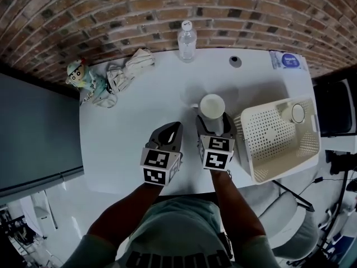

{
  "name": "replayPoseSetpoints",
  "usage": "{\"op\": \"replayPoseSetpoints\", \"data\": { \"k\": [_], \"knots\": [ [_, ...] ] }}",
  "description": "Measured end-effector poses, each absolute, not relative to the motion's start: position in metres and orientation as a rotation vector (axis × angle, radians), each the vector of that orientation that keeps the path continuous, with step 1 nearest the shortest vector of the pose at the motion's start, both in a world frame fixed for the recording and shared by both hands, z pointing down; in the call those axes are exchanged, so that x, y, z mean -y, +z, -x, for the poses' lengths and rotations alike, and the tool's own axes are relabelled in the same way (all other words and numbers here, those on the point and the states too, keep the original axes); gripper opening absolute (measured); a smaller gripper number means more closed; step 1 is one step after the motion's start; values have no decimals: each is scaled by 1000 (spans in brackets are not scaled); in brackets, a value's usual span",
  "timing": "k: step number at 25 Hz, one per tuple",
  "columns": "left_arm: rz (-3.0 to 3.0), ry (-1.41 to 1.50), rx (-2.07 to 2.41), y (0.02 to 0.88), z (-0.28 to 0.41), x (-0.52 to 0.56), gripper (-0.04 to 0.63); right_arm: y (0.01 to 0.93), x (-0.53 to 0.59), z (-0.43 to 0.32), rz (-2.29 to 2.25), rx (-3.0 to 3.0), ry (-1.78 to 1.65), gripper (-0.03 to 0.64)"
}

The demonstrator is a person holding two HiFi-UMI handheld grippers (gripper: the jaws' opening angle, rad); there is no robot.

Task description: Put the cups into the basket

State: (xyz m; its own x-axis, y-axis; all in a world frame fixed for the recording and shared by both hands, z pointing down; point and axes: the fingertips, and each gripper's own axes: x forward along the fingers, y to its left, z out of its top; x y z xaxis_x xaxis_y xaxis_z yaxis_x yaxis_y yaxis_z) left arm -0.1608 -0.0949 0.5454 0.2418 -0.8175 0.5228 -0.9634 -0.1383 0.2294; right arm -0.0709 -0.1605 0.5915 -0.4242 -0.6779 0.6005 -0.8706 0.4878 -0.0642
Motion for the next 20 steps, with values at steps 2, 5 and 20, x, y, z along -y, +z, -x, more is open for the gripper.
{"op": "replayPoseSetpoints", "data": {
  "k": [2, 5, 20],
  "knots": [
    [-1998, 373, 1615, 547, 162, 97, 3, 595, 164, 73, -1273, 2228, 505, 364],
    [-1998, 372, 1612, 549, 163, 101, 3, 599, 171, 74, -1283, 2224, 504, 368],
    [-1986, 405, 1612, 561, 171, 114, 3, 608, 191, 87, -1246, 2245, 468, 390]
  ]
}}
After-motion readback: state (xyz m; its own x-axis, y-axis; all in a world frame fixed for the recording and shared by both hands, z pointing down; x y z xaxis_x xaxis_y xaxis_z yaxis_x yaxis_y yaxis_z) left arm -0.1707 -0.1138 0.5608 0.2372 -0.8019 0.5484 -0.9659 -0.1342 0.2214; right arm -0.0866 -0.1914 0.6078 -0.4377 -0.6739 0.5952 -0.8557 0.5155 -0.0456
